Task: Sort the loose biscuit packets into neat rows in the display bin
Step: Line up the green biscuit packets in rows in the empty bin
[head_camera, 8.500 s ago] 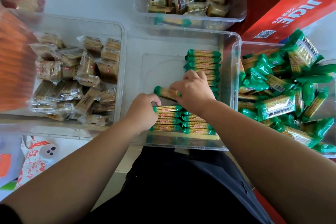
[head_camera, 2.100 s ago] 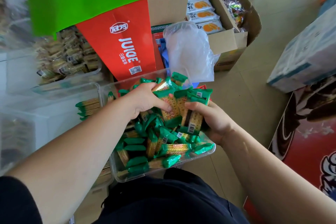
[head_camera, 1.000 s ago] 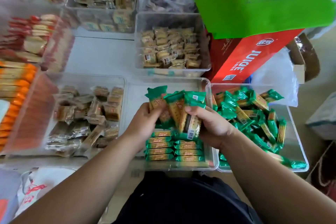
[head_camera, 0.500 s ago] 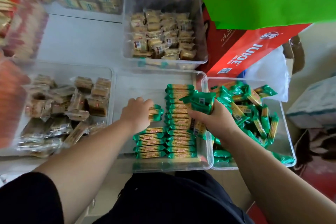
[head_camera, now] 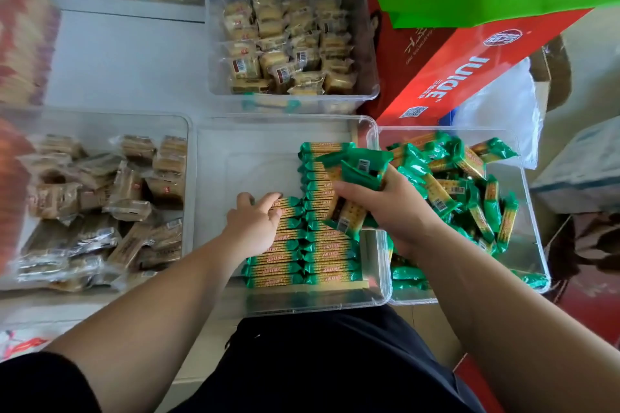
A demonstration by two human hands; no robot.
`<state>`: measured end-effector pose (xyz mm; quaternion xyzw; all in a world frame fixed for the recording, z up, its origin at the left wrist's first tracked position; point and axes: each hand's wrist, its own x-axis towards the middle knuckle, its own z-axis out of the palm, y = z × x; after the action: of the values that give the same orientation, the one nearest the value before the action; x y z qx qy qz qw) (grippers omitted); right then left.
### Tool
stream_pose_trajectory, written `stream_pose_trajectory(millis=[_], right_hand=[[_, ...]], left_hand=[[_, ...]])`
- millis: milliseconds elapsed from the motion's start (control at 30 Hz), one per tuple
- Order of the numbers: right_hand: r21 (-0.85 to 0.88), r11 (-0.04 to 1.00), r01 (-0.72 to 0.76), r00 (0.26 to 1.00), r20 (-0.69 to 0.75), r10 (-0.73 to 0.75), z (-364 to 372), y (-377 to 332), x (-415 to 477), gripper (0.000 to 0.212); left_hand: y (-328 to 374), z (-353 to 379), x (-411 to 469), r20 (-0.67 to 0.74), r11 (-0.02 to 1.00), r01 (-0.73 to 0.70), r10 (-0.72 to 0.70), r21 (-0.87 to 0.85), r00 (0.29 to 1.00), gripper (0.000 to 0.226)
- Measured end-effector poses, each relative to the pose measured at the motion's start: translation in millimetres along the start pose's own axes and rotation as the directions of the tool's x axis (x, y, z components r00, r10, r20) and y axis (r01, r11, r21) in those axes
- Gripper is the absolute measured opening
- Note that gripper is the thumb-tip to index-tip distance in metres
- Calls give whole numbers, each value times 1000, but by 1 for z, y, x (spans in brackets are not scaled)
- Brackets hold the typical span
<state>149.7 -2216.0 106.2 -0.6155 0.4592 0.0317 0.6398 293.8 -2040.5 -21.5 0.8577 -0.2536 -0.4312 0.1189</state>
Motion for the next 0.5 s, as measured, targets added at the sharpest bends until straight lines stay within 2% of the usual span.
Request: stream_pose_trajectory(millis=[133, 233, 333, 433, 500], right_hand=[[-230, 973, 25, 1000, 5, -24, 17, -1, 17, 66], [-461, 886, 52, 997, -18, -68, 33, -7, 34, 73], [-672, 717, 185, 975, 34, -219, 53, -21, 54, 76], [-767, 527, 365, 910, 174, -377, 79, -30, 77, 73], [-814, 387, 434, 872, 273, -406, 94, -27, 91, 71]], left_hand=[[-6, -6, 3, -51, 978, -24, 13, -209, 999, 40], [-11, -4, -1, -142, 959, -13, -29, -285, 989, 36], [-12, -1, -1, -173, 925, 53, -126, -376, 977, 31], [-12, -1, 2, -141, 890, 89, -169, -448, 975, 33], [-13, -1, 2, -114, 853, 105, -188, -511, 975, 40]])
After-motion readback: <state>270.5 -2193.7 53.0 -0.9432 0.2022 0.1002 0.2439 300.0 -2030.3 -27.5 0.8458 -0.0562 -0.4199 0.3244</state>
